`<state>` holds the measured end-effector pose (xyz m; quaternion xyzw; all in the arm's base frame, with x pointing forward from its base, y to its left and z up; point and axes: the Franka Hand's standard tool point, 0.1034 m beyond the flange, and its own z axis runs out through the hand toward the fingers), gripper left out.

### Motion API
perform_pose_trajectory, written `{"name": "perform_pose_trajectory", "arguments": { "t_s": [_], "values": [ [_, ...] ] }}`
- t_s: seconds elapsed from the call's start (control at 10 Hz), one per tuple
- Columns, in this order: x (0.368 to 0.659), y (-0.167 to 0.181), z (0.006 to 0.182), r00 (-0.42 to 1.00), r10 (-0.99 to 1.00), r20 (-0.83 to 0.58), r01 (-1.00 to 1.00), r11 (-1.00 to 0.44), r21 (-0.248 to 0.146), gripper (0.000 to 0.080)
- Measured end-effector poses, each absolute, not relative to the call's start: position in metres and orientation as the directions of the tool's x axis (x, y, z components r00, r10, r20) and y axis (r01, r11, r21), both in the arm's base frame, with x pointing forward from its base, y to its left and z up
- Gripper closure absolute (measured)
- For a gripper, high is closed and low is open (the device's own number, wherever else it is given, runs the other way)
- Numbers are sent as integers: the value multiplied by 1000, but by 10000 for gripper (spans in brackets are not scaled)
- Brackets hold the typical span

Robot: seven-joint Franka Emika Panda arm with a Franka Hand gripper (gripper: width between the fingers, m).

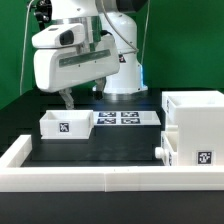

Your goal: Assemble drawer

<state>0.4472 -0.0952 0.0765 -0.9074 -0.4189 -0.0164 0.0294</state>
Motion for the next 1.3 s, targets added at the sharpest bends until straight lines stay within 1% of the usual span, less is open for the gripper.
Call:
{"name": "perform_pose_trajectory", "arguments": {
  "t_s": [0.1, 0.2, 0.3, 0.4, 0.7, 1.0, 1.1, 1.3],
  "values": [
    [443, -107, 76, 693, 717, 76, 719, -695, -5, 150],
    [436, -113, 74, 779, 621, 85, 623, -782, 3, 150],
    [430, -115, 71, 891, 448, 80, 451, -893, -21, 150],
    [427, -113, 70, 955, 288, 70, 291, -956, -37, 150],
    [426, -110, 67, 993, 99, 57, 102, -993, -58, 150],
    [426, -108, 67, 994, -99, 46, -95, -993, -74, 150],
    [428, -104, 65, 990, -137, 41, -134, -988, -76, 150],
    [432, -98, 64, 992, -86, 90, -82, -995, -54, 150]
  ]
}}
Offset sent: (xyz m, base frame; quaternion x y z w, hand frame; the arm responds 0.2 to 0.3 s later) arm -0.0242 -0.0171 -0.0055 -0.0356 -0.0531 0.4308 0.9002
